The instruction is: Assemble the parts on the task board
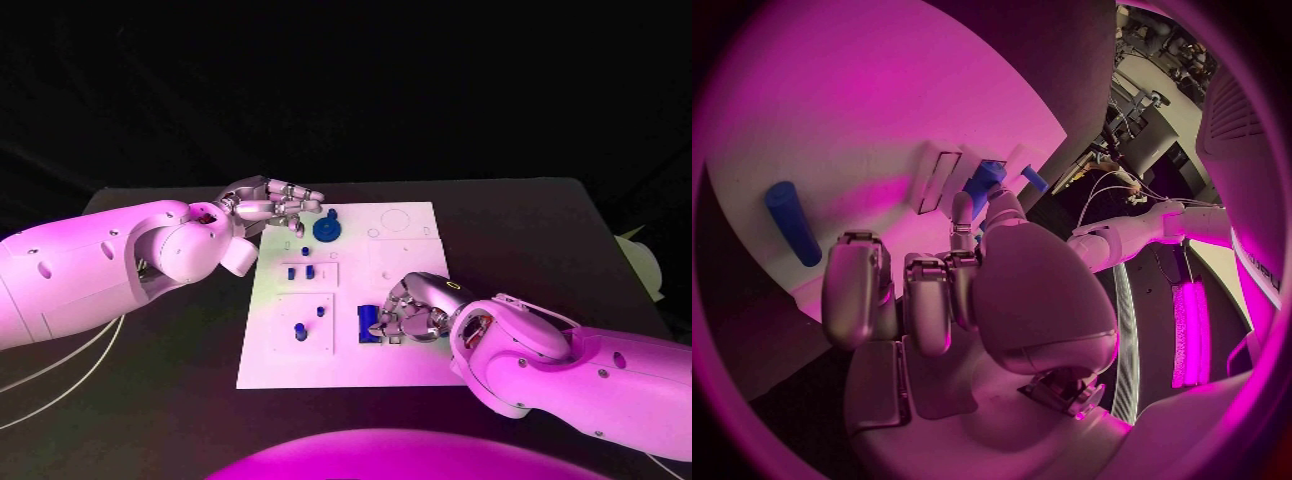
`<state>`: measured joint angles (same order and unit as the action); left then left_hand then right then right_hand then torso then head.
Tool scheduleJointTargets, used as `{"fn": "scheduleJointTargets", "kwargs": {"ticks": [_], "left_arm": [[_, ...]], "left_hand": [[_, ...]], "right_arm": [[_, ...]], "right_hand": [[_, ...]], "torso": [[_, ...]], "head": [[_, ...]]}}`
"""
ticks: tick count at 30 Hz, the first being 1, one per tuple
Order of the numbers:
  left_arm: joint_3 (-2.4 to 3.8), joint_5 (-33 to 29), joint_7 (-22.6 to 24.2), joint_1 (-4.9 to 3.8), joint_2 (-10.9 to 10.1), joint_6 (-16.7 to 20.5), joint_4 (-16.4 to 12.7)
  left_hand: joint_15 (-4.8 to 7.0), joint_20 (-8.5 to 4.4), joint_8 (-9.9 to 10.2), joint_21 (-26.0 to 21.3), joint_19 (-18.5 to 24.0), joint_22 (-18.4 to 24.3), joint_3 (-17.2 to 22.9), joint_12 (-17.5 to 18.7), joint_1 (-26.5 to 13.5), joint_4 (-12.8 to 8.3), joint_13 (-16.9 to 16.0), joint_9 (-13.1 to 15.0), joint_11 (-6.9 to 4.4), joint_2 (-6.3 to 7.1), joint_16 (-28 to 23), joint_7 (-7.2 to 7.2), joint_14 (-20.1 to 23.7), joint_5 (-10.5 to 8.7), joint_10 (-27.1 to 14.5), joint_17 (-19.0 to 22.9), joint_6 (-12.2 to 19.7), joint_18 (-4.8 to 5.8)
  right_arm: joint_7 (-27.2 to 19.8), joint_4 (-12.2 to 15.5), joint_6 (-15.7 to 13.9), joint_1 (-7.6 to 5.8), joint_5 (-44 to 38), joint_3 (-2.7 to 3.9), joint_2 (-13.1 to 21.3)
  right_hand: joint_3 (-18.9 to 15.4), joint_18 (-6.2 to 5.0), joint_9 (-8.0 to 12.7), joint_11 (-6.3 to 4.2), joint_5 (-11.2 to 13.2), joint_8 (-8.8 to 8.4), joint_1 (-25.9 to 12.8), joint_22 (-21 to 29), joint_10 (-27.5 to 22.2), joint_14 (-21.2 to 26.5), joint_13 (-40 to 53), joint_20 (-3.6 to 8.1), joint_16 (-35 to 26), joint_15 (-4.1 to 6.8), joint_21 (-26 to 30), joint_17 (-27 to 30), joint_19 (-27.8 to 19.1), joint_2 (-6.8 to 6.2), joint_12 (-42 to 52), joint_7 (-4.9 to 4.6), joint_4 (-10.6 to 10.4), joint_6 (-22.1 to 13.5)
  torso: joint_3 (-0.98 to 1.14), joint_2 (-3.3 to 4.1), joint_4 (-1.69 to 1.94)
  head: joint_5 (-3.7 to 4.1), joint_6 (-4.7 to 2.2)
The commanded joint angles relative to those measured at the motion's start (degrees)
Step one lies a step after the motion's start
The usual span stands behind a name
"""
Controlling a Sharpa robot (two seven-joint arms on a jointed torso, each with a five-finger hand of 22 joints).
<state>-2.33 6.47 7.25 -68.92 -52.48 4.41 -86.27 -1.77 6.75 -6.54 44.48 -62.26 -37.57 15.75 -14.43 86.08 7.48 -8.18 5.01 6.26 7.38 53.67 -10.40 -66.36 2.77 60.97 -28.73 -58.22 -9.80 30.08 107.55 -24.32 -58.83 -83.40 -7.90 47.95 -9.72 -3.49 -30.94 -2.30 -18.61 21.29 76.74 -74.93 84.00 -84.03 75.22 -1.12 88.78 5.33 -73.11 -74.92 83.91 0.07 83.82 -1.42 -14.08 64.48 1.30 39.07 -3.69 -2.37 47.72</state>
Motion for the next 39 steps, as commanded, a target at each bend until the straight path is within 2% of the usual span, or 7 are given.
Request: {"fn": "scheduleJointTargets", "kwargs": {"ticks": [1,9,16,23,26,32,39], "left_arm": [[0.04,-0.29,0.32,-0.01,0.00,-0.47,0.14],[0.03,-0.29,0.38,-0.01,-0.45,-0.32,0.26],[0.03,-0.29,0.32,-0.01,-0.48,-0.34,0.32],[0.03,-0.29,0.27,-0.01,-0.63,-0.41,0.53],[0.03,-0.29,0.63,-0.01,-0.70,-1.17,0.45],[0.02,-0.29,0.85,-0.01,-0.59,-1.55,0.32],[0.02,-0.29,0.87,-0.01,-0.69,-1.41,0.32]], "left_hand": [[0.02,-0.01,-0.36,-0.17,-0.25,0.10,-0.08,-0.26,0.03,-0.13,-0.05,-0.08,0.05,-0.57,0.14,0.23,0.45,0.02,-0.28,0.05,0.15,-0.75],[0.02,-0.01,-0.36,-0.17,-0.25,0.10,-0.08,-0.26,0.03,-0.13,-0.05,-0.08,0.05,-0.57,0.14,0.23,0.45,0.02,-0.28,0.05,0.15,-0.75],[0.02,-0.01,-0.36,-0.17,-0.25,0.10,-0.08,-0.26,0.03,-0.13,-0.05,-0.08,0.05,-0.57,0.14,0.23,0.45,0.02,-0.28,0.05,0.15,-0.75],[0.00,-0.01,-0.35,-0.19,-0.26,0.11,-0.13,-0.31,0.02,-0.15,-0.05,-0.11,0.08,-0.56,0.15,0.19,0.47,0.01,-0.35,0.08,0.22,-0.74],[-0.09,0.04,-0.32,-0.28,-0.23,0.15,-0.56,-0.41,-0.42,0.01,-0.05,-0.16,0.17,-0.19,0.15,0.13,0.56,0.00,-0.52,0.16,0.36,-0.70],[-0.10,0.05,-0.32,-0.30,-0.23,0.15,-0.63,-0.43,-0.48,0.03,-0.06,-0.17,0.17,-0.15,0.15,0.13,0.57,0.00,-0.54,0.17,0.38,-0.70],[-0.11,0.06,-0.33,-0.32,-0.22,0.16,-0.67,-0.46,-0.54,0.06,-0.06,-0.17,0.18,-0.14,0.15,0.13,0.58,0.01,-0.56,0.19,0.38,-0.70]], "right_arm": [[0.29,0.13,-0.08,0.06,-1.39,-0.05,-0.08],[0.62,1.36,-1.74,-0.23,-2.83,0.03,1.66],[-0.04,3.93,-3.74,-2.25,-2.54,0.24,5.58],[0.34,4.86,-4.87,-4.37,-2.26,0.27,11.44],[0.50,4.63,-5.41,-4.66,-1.63,0.21,13.82],[1.25,4.48,-4.92,-4.32,-2.63,-0.15,16.71],[1.79,4.41,-3.96,-1.94,-3.68,-0.39,17.24]], "right_hand": [[-0.24,0.46,-0.12,-0.50,0.43,0.24,1.06,-11.07,2.40,-5.52,8.81,0.40,0.21,0.54,-0.23,-13.02,1.23,0.16,0.09,0.45,0.17,-0.07],[-0.26,0.44,-0.22,-0.55,0.67,0.33,1.75,-11.06,2.32,-5.50,8.70,0.44,0.17,0.59,-0.15,-12.93,1.21,0.18,-0.05,0.50,0.40,-0.20],[-0.43,0.51,-0.12,-0.43,-0.35,0.03,2.00,-11.14,2.08,-5.55,8.34,0.45,0.28,0.55,-0.48,-13.15,1.31,0.33,-0.47,0.28,0.19,-0.80],[-1.62,0.53,1.89,1.26,-0.88,-3.87,1.88,-11.05,1.87,-5.50,8.14,-0.35,0.17,-0.73,-0.09,-12.95,1.16,0.04,-0.83,-1.84,-1.03,-4.30],[-2.01,0.51,2.25,1.53,-1.19,-4.46,1.65,-11.04,1.74,-5.48,7.95,-0.61,0.14,-1.00,0.00,-12.87,1.12,-0.08,-1.06,-2.08,-1.45,-4.13],[-2.23,0.48,2.40,1.53,-1.49,-4.62,1.87,-11.01,1.44,-5.44,7.53,-0.76,0.06,-1.06,0.11,-12.72,1.09,-0.26,-1.55,-2.00,-1.50,-3.51],[-2.40,0.33,2.51,1.50,-1.33,-4.76,1.90,-10.83,1.10,-5.31,7.02,-0.83,-0.22,-1.06,0.87,-12.16,0.86,-0.28,-2.14,-1.96,-1.63,-3.15]], "torso": [[0.08,-0.03,-0.03],[0.01,-0.05,0.01],[-0.02,-0.05,-0.02],[-0.02,-0.05,-0.07],[-0.05,0.01,-0.01],[0.04,-0.01,-0.02],[0.14,0.02,-0.03]], "head": [[0.00,0.08],[0.17,-0.03],[0.50,-0.35],[1.06,-0.67],[1.39,-0.82],[1.64,-0.92],[1.52,-0.95]]}}
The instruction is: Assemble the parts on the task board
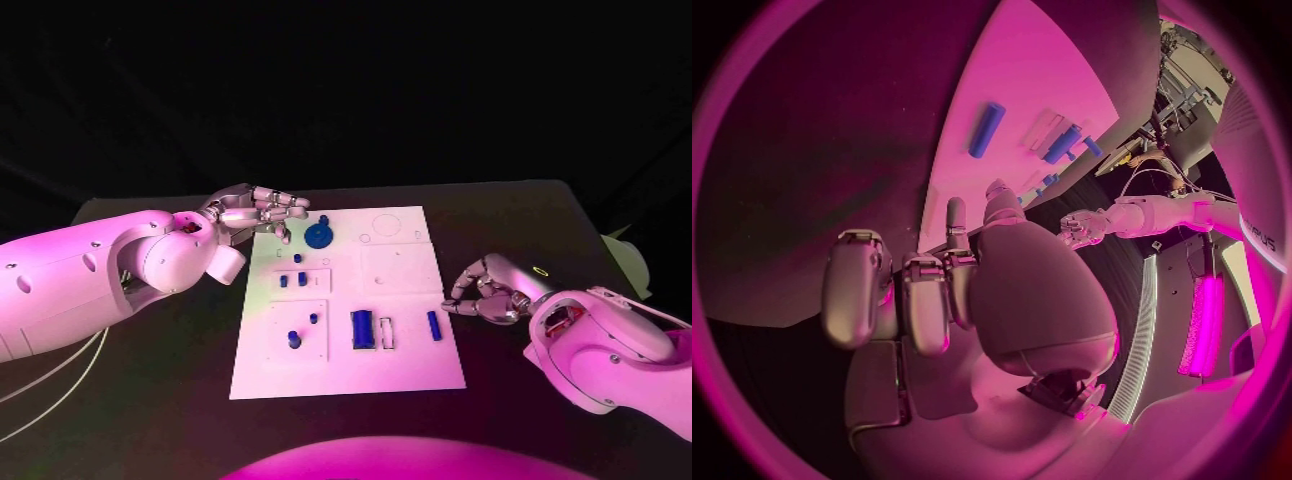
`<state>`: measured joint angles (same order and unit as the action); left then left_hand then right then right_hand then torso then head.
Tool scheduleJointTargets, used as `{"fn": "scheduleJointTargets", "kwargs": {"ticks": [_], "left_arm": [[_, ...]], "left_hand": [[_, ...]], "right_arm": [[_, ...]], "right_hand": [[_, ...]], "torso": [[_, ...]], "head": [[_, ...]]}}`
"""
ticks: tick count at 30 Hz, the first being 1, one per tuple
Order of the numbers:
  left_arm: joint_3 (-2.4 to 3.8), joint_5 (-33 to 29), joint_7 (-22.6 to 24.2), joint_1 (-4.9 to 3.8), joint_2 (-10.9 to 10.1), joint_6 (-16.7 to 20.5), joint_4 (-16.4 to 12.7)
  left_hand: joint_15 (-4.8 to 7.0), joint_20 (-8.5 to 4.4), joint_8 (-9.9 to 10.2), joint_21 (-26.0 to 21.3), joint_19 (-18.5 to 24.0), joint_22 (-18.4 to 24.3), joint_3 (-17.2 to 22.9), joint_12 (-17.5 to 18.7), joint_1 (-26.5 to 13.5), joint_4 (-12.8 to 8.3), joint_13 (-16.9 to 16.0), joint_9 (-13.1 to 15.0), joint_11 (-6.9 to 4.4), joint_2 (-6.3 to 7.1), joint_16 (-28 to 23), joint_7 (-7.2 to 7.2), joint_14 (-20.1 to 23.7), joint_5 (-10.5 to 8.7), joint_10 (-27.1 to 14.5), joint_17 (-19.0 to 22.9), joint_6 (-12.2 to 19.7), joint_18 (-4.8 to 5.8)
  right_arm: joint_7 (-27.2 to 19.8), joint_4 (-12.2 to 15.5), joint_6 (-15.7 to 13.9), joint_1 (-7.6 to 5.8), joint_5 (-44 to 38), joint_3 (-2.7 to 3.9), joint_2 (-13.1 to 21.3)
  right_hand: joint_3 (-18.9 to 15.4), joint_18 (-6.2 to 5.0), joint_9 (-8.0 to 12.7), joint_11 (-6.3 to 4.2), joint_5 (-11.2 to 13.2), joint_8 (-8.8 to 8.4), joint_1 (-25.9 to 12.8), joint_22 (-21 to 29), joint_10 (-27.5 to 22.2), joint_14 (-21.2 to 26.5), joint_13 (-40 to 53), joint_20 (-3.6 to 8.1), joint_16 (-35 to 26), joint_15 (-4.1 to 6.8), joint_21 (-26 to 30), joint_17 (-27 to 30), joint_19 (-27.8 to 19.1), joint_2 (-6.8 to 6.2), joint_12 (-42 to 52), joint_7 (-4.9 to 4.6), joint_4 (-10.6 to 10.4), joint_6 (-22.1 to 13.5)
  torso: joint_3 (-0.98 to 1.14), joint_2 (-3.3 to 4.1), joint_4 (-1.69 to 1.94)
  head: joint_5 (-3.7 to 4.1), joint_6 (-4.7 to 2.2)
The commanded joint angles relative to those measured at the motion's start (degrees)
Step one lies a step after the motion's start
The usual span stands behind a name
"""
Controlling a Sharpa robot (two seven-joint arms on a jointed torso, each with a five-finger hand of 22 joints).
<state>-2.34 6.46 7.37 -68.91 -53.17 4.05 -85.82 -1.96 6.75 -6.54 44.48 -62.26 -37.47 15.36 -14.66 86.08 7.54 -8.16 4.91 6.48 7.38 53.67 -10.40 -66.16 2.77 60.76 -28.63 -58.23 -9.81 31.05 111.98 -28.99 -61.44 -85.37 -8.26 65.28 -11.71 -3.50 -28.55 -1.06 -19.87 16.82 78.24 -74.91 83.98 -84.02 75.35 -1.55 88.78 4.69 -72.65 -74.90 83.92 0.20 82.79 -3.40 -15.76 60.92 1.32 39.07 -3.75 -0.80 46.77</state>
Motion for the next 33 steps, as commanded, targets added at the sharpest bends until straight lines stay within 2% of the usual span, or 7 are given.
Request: {"fn": "scheduleJointTargets", "kwargs": {"ticks": [1,4,11,19,24,30,33], "left_arm": [[0.03,-0.28,0.75,-0.02,-0.01,-1.03,-0.14],[0.03,-0.28,0.74,-0.02,-0.05,-0.98,-0.19],[0.02,-0.28,0.62,-0.02,-0.15,-0.90,-0.30],[0.02,-0.28,0.25,-0.03,-0.56,-0.82,-0.36],[0.02,0.06,0.01,-0.03,-0.57,-0.55,-0.36],[0.02,0.23,-0.09,-0.03,-0.55,-0.48,-0.35],[0.02,0.26,-0.12,-0.03,-0.56,-0.52,-0.39]], "left_hand": [[0.08,0.06,-0.33,-0.33,-0.22,0.06,-0.30,-0.24,-0.56,0.02,-0.08,-0.07,-0.04,-0.16,0.15,0.14,0.39,0.01,-0.35,0.09,0.38,-0.69],[0.08,0.06,-0.34,-0.33,-0.22,0.06,-0.30,-0.24,-0.56,0.02,-0.08,-0.07,-0.05,-0.16,0.15,0.14,0.39,0.01,-0.35,0.09,0.38,-0.69],[0.08,0.06,-0.34,-0.33,-0.22,0.06,-0.30,-0.24,-0.56,0.02,-0.08,-0.07,-0.05,-0.16,0.15,0.14,0.39,0.01,-0.35,0.09,0.38,-0.69],[0.08,0.07,-0.35,-0.35,-0.23,0.07,-0.30,-0.28,-0.55,0.03,-0.09,-0.07,-0.06,-0.22,0.16,0.15,0.40,0.01,-0.36,0.11,0.37,-0.69],[0.10,0.07,-0.36,-0.37,-0.23,0.08,-0.26,-0.32,-0.43,-0.03,-0.09,-0.08,-0.08,-0.30,0.17,0.18,0.40,0.02,-0.40,0.13,0.37,-0.70],[0.10,0.07,-0.36,-0.37,-0.23,0.08,-0.26,-0.32,-0.43,-0.03,-0.09,-0.08,-0.08,-0.30,0.17,0.18,0.40,0.02,-0.40,0.13,0.37,-0.70],[0.10,0.07,-0.36,-0.37,-0.23,0.08,-0.26,-0.32,-0.43,-0.03,-0.09,-0.08,-0.08,-0.30,0.17,0.18,0.40,0.02,-0.40,0.13,0.37,-0.70]], "right_arm": [[0.88,-0.14,0.82,0.99,-1.89,-0.05,-0.17],[0.98,-0.45,1.15,1.68,-2.25,-0.08,-0.50],[1.08,-0.86,2.05,2.73,-2.91,-0.19,-1.34],[0.86,-1.06,1.34,3.44,-3.79,-0.27,-2.64],[0.77,-1.30,1.29,3.89,-3.90,-0.28,-3.57],[0.73,-1.74,1.58,4.12,-4.17,-0.27,-4.63],[0.65,-2.13,2.52,4.23,-4.77,-0.27,-5.20]], "right_hand": [[-0.45,0.29,0.17,0.26,-0.01,-0.39,0.46,-10.79,1.02,-5.28,6.76,-0.41,-0.31,-0.42,0.67,-12.00,0.77,-0.43,-1.26,0.00,0.03,0.40],[-0.51,0.24,0.28,0.29,0.07,-0.59,0.54,-10.73,0.91,-5.23,6.62,-0.45,-0.41,-0.44,0.94,-11.81,0.69,-0.45,-1.44,-0.04,0.01,0.37],[-0.53,0.23,0.32,0.30,0.07,-0.67,0.59,-10.71,0.90,-5.22,6.62,-0.46,-0.42,-0.44,0.98,-11.78,0.67,-0.45,-1.46,-0.05,0.01,0.37],[-0.84,0.29,0.55,0.32,-0.55,-0.99,0.56,-10.80,0.97,-5.26,6.74,-0.54,-0.35,-0.47,0.63,-11.96,0.77,-0.57,-1.37,-0.05,-0.22,0.75],[-1.07,0.30,0.64,0.30,-0.47,-1.10,0.26,-10.83,1.02,-5.28,6.80,-0.57,-0.30,-0.46,0.53,-12.06,0.80,-0.40,-1.33,0.00,-0.54,1.20],[-1.08,0.31,0.66,0.22,-0.26,-1.10,0.35,-10.85,1.05,-5.30,6.85,-0.57,-0.28,-0.43,0.48,-12.11,0.82,-0.20,-1.30,0.13,-0.54,1.54],[-1.07,0.31,0.69,0.12,-0.22,-1.14,0.72,-10.86,1.05,-5.30,6.84,-0.55,-0.28,-0.36,0.45,-12.12,0.84,-0.16,-1.33,0.24,-0.37,1.78]], "torso": [[0.08,0.02,0.11],[-0.02,0.01,0.11],[-0.04,0.06,-0.01],[0.05,0.03,0.15],[0.04,0.05,0.08],[0.04,0.03,0.09],[0.06,0.06,0.10]], "head": [[0.06,0.03],[0.08,0.05],[-0.08,0.21],[-0.06,0.35],[-0.66,0.42],[-0.33,0.45],[-1.04,0.62]]}}
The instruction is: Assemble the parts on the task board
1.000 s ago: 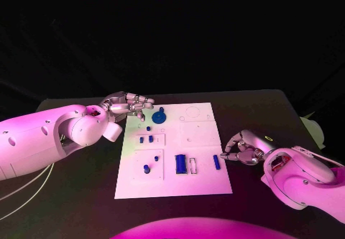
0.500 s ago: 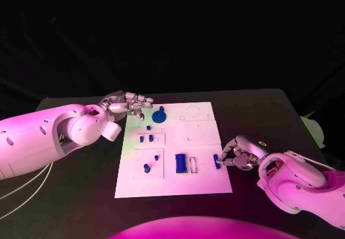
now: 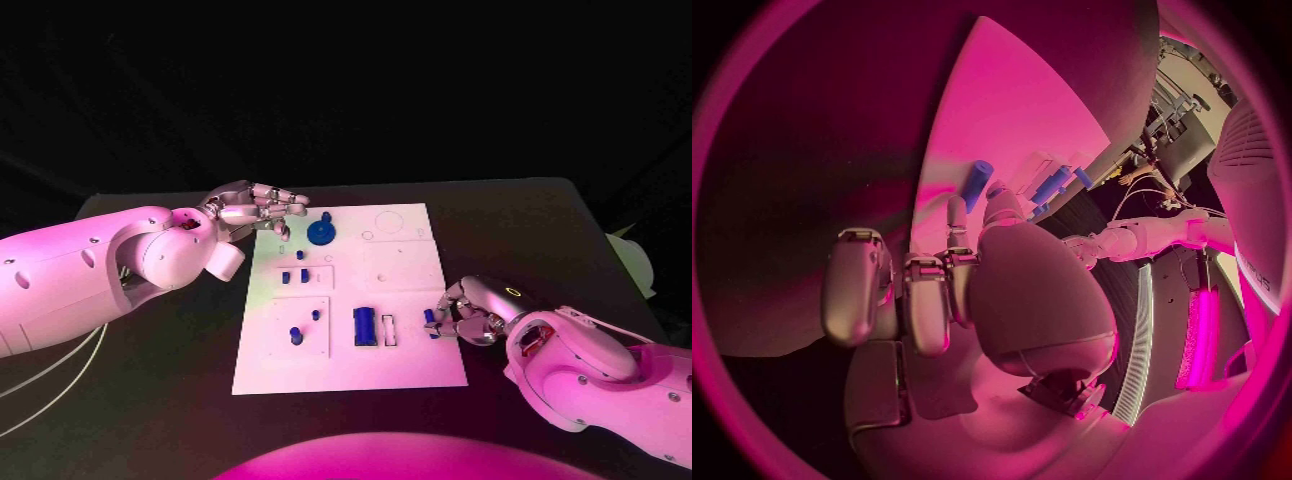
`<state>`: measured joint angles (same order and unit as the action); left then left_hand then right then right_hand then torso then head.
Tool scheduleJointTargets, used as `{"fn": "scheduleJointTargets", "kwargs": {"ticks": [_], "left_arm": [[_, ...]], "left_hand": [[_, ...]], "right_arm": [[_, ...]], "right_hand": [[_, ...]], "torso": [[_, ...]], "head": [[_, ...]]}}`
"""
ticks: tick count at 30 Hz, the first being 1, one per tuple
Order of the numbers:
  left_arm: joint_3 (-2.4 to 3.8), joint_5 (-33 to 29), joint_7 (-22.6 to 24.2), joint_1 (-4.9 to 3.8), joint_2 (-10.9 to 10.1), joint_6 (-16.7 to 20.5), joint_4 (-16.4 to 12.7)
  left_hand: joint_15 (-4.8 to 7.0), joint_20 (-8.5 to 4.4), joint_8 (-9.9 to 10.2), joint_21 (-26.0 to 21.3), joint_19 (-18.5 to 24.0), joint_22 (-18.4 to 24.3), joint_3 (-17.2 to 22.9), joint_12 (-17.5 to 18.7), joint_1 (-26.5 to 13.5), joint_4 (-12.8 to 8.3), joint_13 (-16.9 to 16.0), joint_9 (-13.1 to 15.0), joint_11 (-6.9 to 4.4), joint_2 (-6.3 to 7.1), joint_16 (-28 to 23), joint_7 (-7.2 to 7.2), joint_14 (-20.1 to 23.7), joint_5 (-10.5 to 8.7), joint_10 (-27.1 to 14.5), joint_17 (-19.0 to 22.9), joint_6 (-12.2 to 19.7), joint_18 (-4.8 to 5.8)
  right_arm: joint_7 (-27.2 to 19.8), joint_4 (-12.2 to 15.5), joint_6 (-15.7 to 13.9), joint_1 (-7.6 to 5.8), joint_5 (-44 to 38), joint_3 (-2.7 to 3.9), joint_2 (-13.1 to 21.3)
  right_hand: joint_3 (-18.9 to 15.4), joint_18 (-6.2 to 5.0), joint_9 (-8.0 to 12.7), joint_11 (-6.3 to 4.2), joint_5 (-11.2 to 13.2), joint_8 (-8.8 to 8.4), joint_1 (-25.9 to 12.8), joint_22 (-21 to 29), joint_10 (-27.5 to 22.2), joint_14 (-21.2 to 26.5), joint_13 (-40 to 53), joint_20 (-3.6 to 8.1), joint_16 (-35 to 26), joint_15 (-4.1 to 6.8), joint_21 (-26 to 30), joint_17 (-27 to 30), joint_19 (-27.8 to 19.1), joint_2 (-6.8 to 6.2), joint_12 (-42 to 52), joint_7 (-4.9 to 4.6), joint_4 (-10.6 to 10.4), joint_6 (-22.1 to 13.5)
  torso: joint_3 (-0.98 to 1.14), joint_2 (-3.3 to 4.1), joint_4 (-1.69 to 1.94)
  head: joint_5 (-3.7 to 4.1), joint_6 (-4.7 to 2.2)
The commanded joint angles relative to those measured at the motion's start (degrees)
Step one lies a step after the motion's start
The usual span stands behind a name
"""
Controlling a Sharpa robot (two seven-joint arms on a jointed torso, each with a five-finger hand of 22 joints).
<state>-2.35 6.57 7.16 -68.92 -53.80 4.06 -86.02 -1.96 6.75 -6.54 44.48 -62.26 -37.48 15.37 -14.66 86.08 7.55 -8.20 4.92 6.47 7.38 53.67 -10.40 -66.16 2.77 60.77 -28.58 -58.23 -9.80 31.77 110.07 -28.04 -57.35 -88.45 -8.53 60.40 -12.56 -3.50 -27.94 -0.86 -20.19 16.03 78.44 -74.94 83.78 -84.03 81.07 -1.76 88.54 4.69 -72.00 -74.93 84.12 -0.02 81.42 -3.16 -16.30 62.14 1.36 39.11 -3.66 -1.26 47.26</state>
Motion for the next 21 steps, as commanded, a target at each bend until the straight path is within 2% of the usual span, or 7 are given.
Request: {"fn": "scheduleJointTargets", "kwargs": {"ticks": [1,5,10,17,21], "left_arm": [[0.03,0.15,0.09,-0.02,0.06,-0.54,-0.20],[0.03,0.17,0.07,-0.02,-0.04,-0.54,-0.25],[0.03,0.17,0.00,-0.02,-0.14,-0.66,-0.31],[0.03,0.17,-0.04,-0.02,-0.26,-0.71,-0.38],[0.03,0.17,-0.10,-0.02,-0.38,-0.69,-0.45]], "left_hand": [[0.10,0.07,-0.37,-0.37,-0.23,0.09,-0.26,-0.32,-0.43,-0.04,-0.05,-0.09,-0.08,-0.30,0.17,0.18,0.40,0.02,-0.41,0.08,0.37,-0.71],[0.10,0.07,-0.37,-0.37,-0.23,0.09,-0.26,-0.32,-0.43,-0.04,-0.05,-0.09,-0.08,-0.30,0.17,0.18,0.40,0.02,-0.41,0.08,0.37,-0.71],[0.10,0.07,-0.37,-0.37,-0.23,0.09,-0.26,-0.32,-0.43,-0.04,-0.05,-0.09,-0.08,-0.30,0.17,0.18,0.40,0.02,-0.41,0.08,0.37,-0.71],[0.10,0.07,-0.37,-0.37,-0.23,0.09,-0.26,-0.32,-0.43,-0.04,-0.05,-0.09,-0.08,-0.30,0.17,0.18,0.40,0.02,-0.41,0.08,0.37,-0.71],[0.12,0.06,-0.41,-0.39,-0.25,0.10,-0.25,-0.41,-0.33,-0.09,-0.06,-0.09,-0.10,-0.40,0.21,0.20,0.40,0.01,-0.44,0.11,0.34,-0.72]], "right_arm": [[-0.07,-0.35,1.94,0.18,-2.10,-0.01,-0.43],[0.04,-1.17,3.77,0.38,-4.75,-0.01,-0.84],[0.28,-2.54,5.90,0.56,-8.17,-0.01,-1.65],[0.50,-3.35,6.97,0.78,-10.02,0.00,-2.80],[0.56,-3.40,7.26,0.82,-10.44,0.00,-2.94]], "right_hand": [[-0.23,0.31,0.09,-0.10,0.09,-0.37,0.61,-10.83,1.24,-5.30,1.10,-0.34,-0.04,-0.35,-0.22,-12.10,0.63,0.01,0.03,0.02,0.22,0.59],[-0.28,0.30,0.10,-0.17,0.12,-0.40,1.05,-10.83,1.14,-5.29,0.96,-0.31,-0.06,-0.29,-0.18,-12.06,0.62,-0.12,-0.15,0.10,0.43,0.80],[-0.44,0.28,0.10,-0.26,0.83,-0.42,1.76,-10.81,1.10,-5.28,0.94,-0.24,-0.09,-0.21,-0.06,-12.00,0.59,-0.45,-0.23,0.20,0.76,1.15],[-0.17,0.27,0.02,-0.50,1.08,-0.32,3.55,-10.79,1.08,-5.27,0.94,-0.10,-0.13,-0.02,0.04,-11.95,0.57,-0.60,-0.29,0.47,1.64,1.64],[0.24,0.27,0.04,-0.59,1.28,-0.40,4.57,-10.80,1.09,-5.27,0.97,-0.02,-0.13,0.07,0.02,-11.96,0.59,-0.39,-0.30,0.56,2.10,1.73]], "torso": [[0.01,0.01,0.03],[-0.07,-0.02,0.01],[-0.08,-0.03,-0.01],[0.03,0.03,0.07],[-0.06,0.02,0.00]], "head": [[-0.61,0.14],[-0.52,0.21],[-0.48,0.31],[-0.76,0.28],[-0.71,0.31]]}}
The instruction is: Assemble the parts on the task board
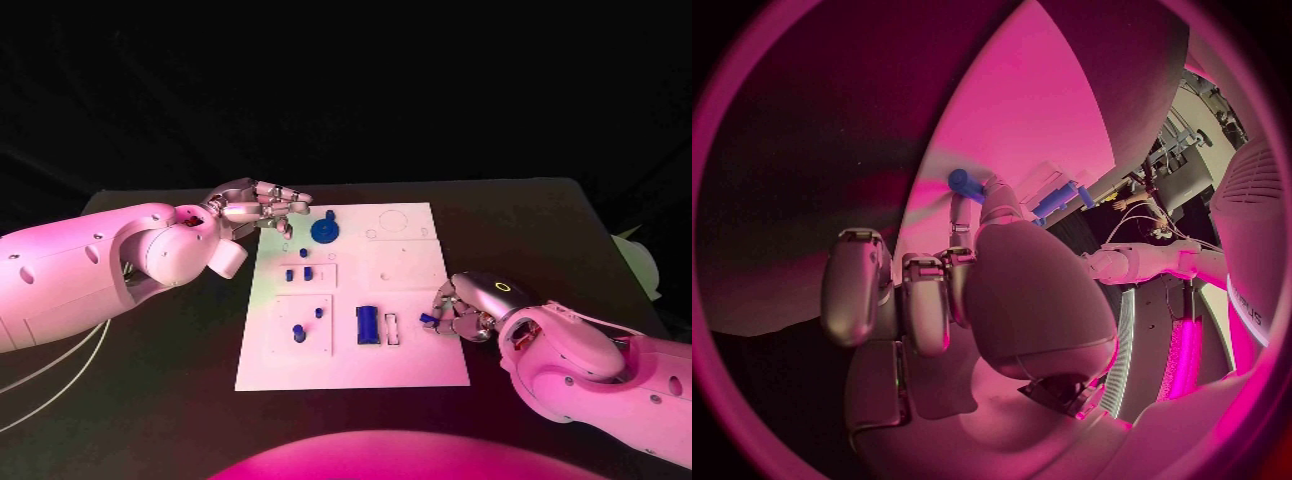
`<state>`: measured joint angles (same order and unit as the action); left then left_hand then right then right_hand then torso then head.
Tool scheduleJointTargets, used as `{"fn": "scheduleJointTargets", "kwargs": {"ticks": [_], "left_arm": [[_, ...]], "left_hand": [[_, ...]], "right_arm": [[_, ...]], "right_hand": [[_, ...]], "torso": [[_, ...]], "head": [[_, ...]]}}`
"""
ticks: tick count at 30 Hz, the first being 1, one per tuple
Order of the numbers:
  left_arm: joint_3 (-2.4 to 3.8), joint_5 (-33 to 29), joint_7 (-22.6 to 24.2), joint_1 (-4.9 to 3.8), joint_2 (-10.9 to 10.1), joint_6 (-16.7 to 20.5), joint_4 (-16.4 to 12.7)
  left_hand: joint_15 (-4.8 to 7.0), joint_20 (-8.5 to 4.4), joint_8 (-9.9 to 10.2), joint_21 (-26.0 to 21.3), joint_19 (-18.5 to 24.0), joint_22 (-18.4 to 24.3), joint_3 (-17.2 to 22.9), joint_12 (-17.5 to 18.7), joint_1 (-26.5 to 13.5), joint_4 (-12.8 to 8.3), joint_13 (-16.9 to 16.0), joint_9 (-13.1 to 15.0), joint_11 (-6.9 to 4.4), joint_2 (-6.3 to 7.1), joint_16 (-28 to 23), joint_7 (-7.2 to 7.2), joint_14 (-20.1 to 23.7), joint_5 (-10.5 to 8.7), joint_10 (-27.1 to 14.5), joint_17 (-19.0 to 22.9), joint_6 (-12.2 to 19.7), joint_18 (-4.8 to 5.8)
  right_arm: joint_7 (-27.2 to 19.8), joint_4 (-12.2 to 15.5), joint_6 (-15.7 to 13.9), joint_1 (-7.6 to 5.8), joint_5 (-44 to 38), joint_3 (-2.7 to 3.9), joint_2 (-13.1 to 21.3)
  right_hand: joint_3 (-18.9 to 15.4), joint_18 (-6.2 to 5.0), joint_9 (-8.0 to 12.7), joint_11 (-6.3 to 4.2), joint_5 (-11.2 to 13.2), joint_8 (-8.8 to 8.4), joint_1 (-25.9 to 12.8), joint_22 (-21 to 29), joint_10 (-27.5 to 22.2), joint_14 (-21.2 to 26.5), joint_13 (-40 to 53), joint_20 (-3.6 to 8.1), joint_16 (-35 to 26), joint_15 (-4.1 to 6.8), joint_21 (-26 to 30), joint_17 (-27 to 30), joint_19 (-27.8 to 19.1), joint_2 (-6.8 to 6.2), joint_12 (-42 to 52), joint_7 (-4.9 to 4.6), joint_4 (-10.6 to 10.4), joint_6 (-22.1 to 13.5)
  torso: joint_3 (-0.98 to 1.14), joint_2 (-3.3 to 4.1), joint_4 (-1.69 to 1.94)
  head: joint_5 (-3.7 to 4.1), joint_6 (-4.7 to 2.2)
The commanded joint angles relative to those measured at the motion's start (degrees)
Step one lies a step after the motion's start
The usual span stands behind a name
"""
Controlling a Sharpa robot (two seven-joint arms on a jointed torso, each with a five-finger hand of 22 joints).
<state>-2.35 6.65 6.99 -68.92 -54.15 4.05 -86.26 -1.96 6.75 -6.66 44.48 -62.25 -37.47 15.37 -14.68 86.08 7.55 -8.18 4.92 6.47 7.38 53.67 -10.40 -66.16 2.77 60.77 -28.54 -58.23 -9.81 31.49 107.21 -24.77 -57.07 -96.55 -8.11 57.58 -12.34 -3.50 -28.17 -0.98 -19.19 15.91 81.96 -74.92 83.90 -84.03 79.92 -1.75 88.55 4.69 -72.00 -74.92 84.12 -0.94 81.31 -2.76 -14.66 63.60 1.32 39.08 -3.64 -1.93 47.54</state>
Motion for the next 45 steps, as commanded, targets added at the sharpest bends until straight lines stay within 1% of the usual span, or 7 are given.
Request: {"fn": "scheduleJointTargets", "kwargs": {"ticks": [1,10,15,20,25,41,45], "left_arm": [[0.03,0.10,0.05,-0.02,-0.05,-0.67,-0.24],[0.03,0.10,-0.15,-0.03,-0.14,-0.63,-0.27],[0.03,0.11,-0.24,-0.03,-0.15,-0.64,-0.28],[0.03,0.13,-0.25,-0.03,-0.11,-0.64,-0.27],[0.03,0.14,-0.28,-0.02,-0.16,-0.58,-0.34],[0.03,0.15,-0.46,-0.02,-0.02,0.03,-0.37],[0.03,0.07,-0.43,-0.02,0.02,0.04,-0.40]], "left_hand": [[0.12,0.06,-0.30,-0.39,-0.25,0.09,-0.25,-0.39,-0.33,-0.09,-0.07,-0.09,-0.10,-0.40,0.20,0.20,0.40,0.01,-0.44,0.07,0.34,-0.72],[0.12,0.06,-0.30,-0.40,-0.25,0.09,-0.25,-0.40,-0.31,-0.10,-0.07,-0.09,-0.10,-0.41,0.21,0.20,0.40,0.01,-0.46,0.08,0.34,-0.72],[0.13,0.05,-0.31,-0.41,-0.27,0.10,-0.22,-0.43,-0.20,-0.16,-0.07,-0.10,-0.11,-0.46,0.22,0.20,0.40,0.02,-0.49,0.10,0.36,-0.73],[0.15,0.05,-0.32,-0.42,-0.28,0.10,-0.17,-0.47,-0.07,-0.24,-0.07,-0.11,-0.11,-0.52,0.23,0.20,0.41,0.02,-0.53,0.12,0.37,-0.73],[0.15,0.04,-0.33,-0.42,-0.29,0.10,-0.14,-0.49,0.00,-0.28,-0.07,-0.11,-0.11,-0.57,0.24,0.20,0.41,0.02,-0.55,0.13,0.37,-0.74],[0.18,0.01,-0.38,-0.43,-0.35,0.10,0.01,-0.61,0.30,-0.43,-0.08,-0.12,-0.13,-0.82,0.28,0.19,0.39,0.02,-0.58,0.18,0.34,-0.75],[0.18,0.01,-0.38,-0.43,-0.35,0.10,0.01,-0.61,0.30,-0.43,-0.08,-0.12,-0.13,-0.82,0.28,0.19,0.39,0.02,-0.58,0.18,0.34,-0.75]], "right_arm": [[0.85,-0.57,4.21,0.55,-2.57,-0.42,-0.14],[0.99,-0.45,8.74,0.56,-5.85,-0.41,-0.10],[1.07,-0.04,9.28,0.56,-7.07,-0.41,-0.19],[1.23,0.25,6.51,0.56,-7.38,-0.41,-0.46],[1.32,0.70,2.31,0.56,-5.76,-0.39,-0.39],[1.23,3.12,-4.61,0.24,2.56,-0.10,-1.17],[1.20,3.32,-5.64,0.23,6.17,-0.08,-1.98]], "right_hand": [[0.27,0.26,0.29,-0.51,0.43,-0.31,1.58,-10.79,0.96,-5.27,2.12,0.02,-0.13,0.11,0.11,-11.98,0.56,0.64,-0.22,0.20,0.69,0.30],[0.66,-0.03,0.42,-0.14,2.17,-0.76,3.40,-10.34,-0.19,-5.03,0.82,-0.07,-0.67,-0.13,2.04,-11.00,-0.07,-0.86,-1.84,-0.28,1.94,-0.25],[3.94,0.00,0.66,-0.35,0.75,-0.94,7.98,-10.43,-0.38,-5.06,0.83,0.02,-0.62,0.06,1.81,-11.14,-0.01,0.35,-1.96,-0.10,4.04,0.15],[7.08,0.20,1.07,-0.66,-1.79,-1.21,9.40,-10.73,-0.06,-5.21,1.27,0.20,-0.32,0.23,0.65,-11.72,0.40,1.01,-1.51,0.23,4.27,0.89],[10.59,0.49,0.79,-0.97,-5.71,-1.03,8.02,-11.13,0.78,-5.39,2.09,0.49,0.10,0.52,-1.06,-12.49,1.00,-0.58,-0.58,0.60,2.86,1.08],[18.55,0.52,-0.34,-1.11,-8.41,-0.51,3.95,-11.13,0.69,-5.30,1.68,0.64,-0.13,0.66,-1.25,-12.10,1.05,-4.86,-1.26,0.79,-0.59,0.64],[19.28,0.49,-0.45,-1.10,-8.75,-0.45,3.67,-11.10,0.71,-5.29,1.69,0.64,-0.15,0.66,-1.12,-12.07,1.01,-5.23,-1.27,0.79,-0.79,0.61]], "torso": [[-0.05,0.05,-0.04],[0.01,-0.03,-0.04],[0.01,-0.04,-0.06],[0.02,-0.01,-0.03],[0.02,-0.02,0.01],[-0.04,-0.01,-0.04],[-0.03,-0.02,0.00]], "head": [[-0.08,0.07],[-0.10,0.33],[0.00,0.38],[0.05,0.40],[0.15,0.44],[0.06,0.24],[0.05,0.27]]}}
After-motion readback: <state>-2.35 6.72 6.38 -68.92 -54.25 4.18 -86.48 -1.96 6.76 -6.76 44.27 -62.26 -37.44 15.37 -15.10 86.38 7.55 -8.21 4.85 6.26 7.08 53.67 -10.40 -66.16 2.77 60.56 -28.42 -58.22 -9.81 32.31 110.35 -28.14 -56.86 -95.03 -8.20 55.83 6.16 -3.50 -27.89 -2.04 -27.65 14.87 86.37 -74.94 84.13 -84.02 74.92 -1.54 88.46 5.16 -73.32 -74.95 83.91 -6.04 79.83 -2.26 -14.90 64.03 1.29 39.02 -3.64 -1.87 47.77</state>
